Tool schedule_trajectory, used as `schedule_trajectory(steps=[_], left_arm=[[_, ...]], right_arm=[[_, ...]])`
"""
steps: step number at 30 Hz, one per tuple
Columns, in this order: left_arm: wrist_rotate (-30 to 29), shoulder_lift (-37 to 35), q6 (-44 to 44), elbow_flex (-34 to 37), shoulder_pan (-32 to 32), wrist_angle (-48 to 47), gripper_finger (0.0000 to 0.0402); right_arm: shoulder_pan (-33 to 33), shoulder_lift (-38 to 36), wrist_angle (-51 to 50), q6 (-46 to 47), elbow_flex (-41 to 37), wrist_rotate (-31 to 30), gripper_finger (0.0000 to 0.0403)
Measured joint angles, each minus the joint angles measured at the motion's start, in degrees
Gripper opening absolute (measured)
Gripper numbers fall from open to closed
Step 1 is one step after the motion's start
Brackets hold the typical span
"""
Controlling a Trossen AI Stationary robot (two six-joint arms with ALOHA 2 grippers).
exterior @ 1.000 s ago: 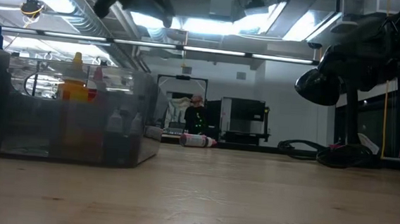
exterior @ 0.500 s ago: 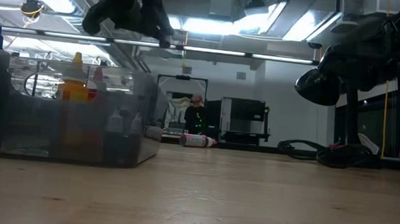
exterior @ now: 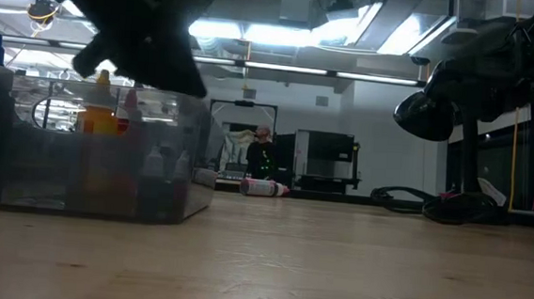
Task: Pick & Place food coloring
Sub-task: Put the red food coloring bottle into the bin
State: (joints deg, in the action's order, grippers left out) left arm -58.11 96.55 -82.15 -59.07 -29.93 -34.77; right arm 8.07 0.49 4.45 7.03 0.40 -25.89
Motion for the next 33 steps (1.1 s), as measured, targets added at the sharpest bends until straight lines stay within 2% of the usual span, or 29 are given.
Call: schedule_trajectory(steps=[7, 14, 25, 29, 33], left_arm=[[2.36, -0.28, 4.63, 0.00, -1.12, -4.12, 0.0065], [1.18, -0.28, 5.07, 0.00, -1.10, -0.51, 0.0065], [2.66, -0.28, 15.25, 0.00, 1.28, 2.07, 0.0065], [5.16, -0.23, 14.75, 0.00, 3.23, 2.20, 0.0065], [5.13, -0.02, 11.84, 0.00, 4.79, 2.24, 0.0065]], right_arm=[[-0.02, 0.00, 0.00, 0.00, 0.00, 0.00, 0.0323], [-0.02, 0.00, 0.00, 0.00, 0.00, 0.00, 0.0323], [-0.02, 0.00, 0.00, 0.00, 0.00, 0.00, 0.0323], [-0.01, 0.01, 0.00, 0.00, -0.01, 0.00, 0.0323], [-0.02, 0.01, 0.00, 0.00, 0.00, -0.01, 0.0323]])
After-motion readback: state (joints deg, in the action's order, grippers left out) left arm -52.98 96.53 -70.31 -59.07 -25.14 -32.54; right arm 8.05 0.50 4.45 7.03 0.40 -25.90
